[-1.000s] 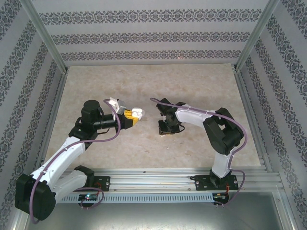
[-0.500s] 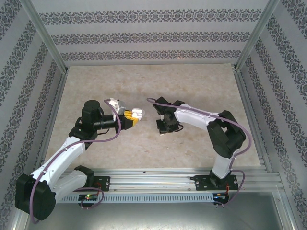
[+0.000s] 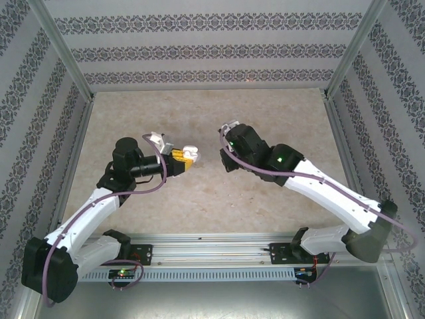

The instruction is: Insert wireless bluetooth earbuds into charging case

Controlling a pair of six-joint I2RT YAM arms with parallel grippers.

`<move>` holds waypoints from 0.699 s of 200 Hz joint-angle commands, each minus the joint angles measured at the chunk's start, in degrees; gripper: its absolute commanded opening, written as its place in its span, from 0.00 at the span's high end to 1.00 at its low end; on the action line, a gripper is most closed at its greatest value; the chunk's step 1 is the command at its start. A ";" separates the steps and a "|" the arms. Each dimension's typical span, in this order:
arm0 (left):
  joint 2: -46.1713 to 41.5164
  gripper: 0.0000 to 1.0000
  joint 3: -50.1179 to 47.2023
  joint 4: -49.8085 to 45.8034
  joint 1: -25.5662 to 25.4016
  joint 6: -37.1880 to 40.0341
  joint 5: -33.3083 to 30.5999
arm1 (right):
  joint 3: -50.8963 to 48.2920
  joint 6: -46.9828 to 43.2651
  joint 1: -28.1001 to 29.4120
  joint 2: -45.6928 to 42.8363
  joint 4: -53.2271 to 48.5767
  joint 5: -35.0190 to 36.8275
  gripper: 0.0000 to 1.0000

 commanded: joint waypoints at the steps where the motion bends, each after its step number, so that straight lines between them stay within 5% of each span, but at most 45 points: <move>1: 0.33 1.00 1.75 5.06 -0.10 -3.79 1.51 | 2.29 -10.18 3.57 -1.64 6.27 6.05 0.91; 48: 1.22 1.00 4.37 3.85 -0.85 -6.30 3.45 | 2.11 -25.23 10.35 -1.44 18.27 7.31 0.90; 140: 1.78 1.00 8.15 -0.13 -0.90 -8.17 9.50 | 4.94 -40.47 11.58 0.65 17.17 2.40 0.90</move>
